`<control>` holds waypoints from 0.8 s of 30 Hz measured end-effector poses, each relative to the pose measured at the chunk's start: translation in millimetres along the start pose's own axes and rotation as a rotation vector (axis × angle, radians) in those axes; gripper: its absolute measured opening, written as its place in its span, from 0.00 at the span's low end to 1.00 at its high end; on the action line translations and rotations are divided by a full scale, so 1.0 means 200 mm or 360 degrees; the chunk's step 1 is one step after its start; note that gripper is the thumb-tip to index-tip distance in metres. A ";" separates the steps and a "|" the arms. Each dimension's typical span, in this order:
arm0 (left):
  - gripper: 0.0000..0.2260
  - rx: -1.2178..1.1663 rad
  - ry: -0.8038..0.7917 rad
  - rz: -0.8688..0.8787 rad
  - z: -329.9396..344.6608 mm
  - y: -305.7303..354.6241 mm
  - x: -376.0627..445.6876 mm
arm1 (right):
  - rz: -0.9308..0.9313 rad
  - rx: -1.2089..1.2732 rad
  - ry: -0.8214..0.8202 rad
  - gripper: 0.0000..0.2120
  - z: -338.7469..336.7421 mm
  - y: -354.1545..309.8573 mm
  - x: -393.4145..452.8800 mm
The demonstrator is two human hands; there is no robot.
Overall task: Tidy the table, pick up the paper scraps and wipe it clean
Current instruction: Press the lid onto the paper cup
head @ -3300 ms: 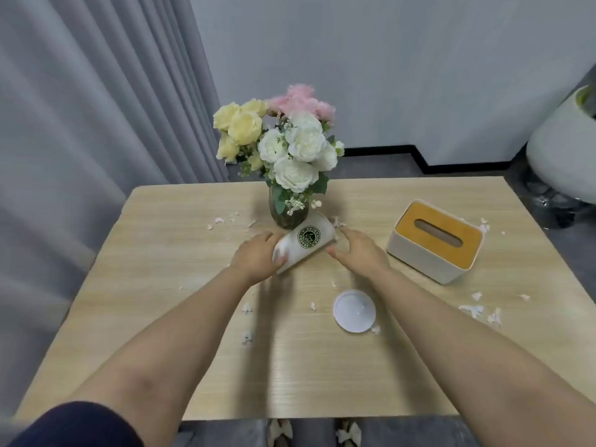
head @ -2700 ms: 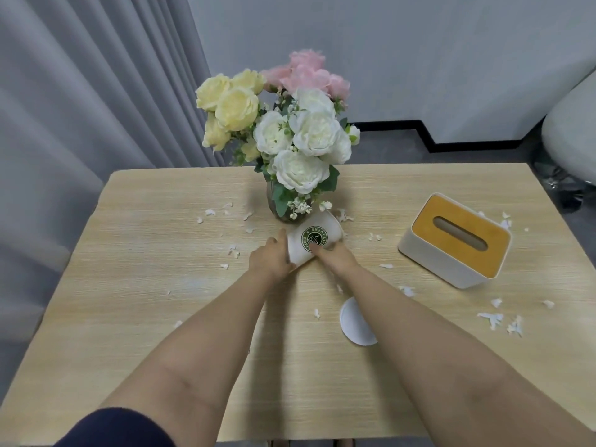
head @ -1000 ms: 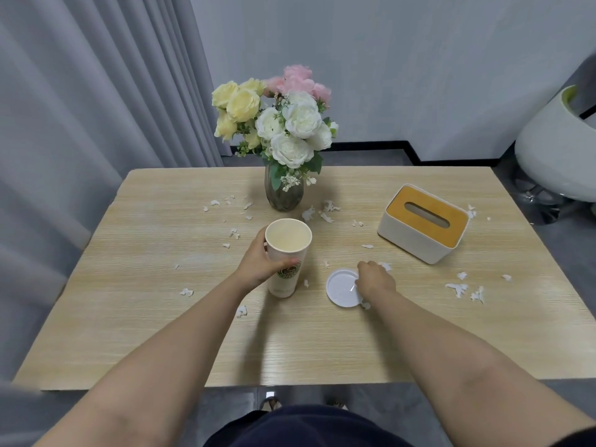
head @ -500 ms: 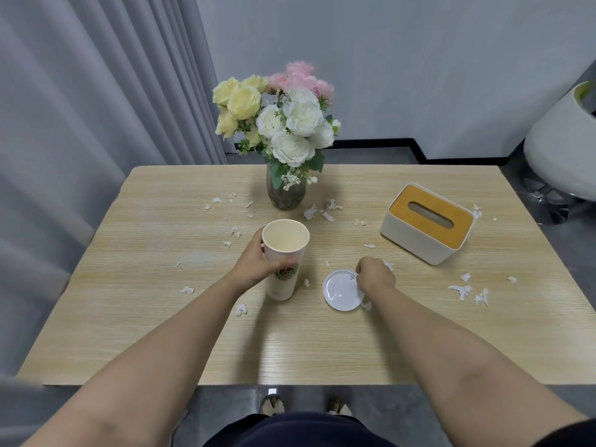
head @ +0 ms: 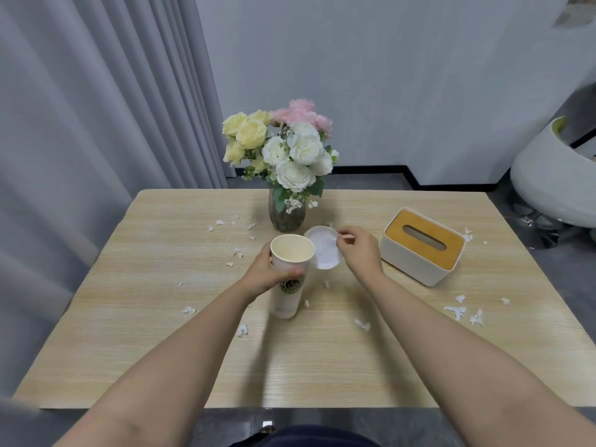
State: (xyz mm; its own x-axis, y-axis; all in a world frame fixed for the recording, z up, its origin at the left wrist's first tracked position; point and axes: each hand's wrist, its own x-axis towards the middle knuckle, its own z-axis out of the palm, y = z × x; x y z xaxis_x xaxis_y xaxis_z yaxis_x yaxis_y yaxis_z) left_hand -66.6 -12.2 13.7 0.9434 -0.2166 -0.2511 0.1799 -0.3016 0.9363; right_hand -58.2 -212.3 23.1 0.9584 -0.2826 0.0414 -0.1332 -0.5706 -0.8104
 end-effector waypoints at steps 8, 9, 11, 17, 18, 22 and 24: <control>0.33 -0.0022 0.0056 -0.0008 0.02 0.00 0.00 | -0.0513 -0.0026 -0.0184 0.15 0.06 -0.12 -0.04; 0.34 -0.0010 0.0093 -0.0008 0.01 0.00 0.01 | -0.0583 -0.0057 -0.0243 0.17 0.08 -0.13 -0.05; 0.36 -0.0005 0.0178 -0.0027 0.01 -0.01 0.01 | -0.0652 -0.0121 -0.0371 0.20 0.10 -0.15 -0.07; 0.34 0.0005 0.0203 -0.0015 0.00 -0.01 0.01 | -0.0672 -0.0203 -0.0580 0.16 0.16 -0.19 -0.09; 0.34 -0.0013 0.0191 -0.0009 0.00 -0.02 0.00 | -0.0681 -0.0199 -0.0589 0.15 0.16 -0.19 -0.09; 0.39 -0.0112 0.0145 0.0047 -0.02 -0.04 -0.01 | -0.0769 -0.0194 -0.0583 0.10 0.18 -0.19 -0.11; 0.40 -0.0150 0.0129 0.0047 -0.02 -0.06 -0.01 | -0.0776 -0.0240 -0.0600 0.09 0.19 -0.19 -0.11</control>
State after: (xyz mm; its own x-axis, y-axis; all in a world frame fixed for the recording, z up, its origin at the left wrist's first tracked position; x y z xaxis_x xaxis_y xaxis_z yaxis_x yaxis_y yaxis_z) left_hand -69.7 -5.0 3.5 0.9674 -0.1475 -0.2057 0.1733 -0.2066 0.9630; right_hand -65.6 -155.4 31.0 0.9372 0.3127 0.1542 0.3335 -0.6752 -0.6579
